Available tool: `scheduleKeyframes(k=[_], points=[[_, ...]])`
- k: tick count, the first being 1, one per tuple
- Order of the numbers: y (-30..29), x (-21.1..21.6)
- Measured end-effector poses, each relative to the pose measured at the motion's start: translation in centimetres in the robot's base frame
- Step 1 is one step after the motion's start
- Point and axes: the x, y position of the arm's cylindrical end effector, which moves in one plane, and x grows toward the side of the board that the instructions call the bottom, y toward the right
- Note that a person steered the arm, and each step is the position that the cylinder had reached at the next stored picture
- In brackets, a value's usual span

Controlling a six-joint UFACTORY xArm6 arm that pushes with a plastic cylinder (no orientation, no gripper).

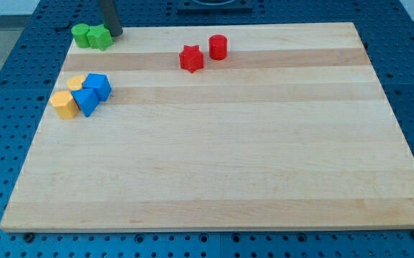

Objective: Move your arm closer to the yellow hexagon

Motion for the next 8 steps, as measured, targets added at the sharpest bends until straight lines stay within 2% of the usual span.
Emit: scheduleKeyframes(k=[2,4,8], points=[[1.6,0.1],[4.1,6.2],[4.1,7.1]])
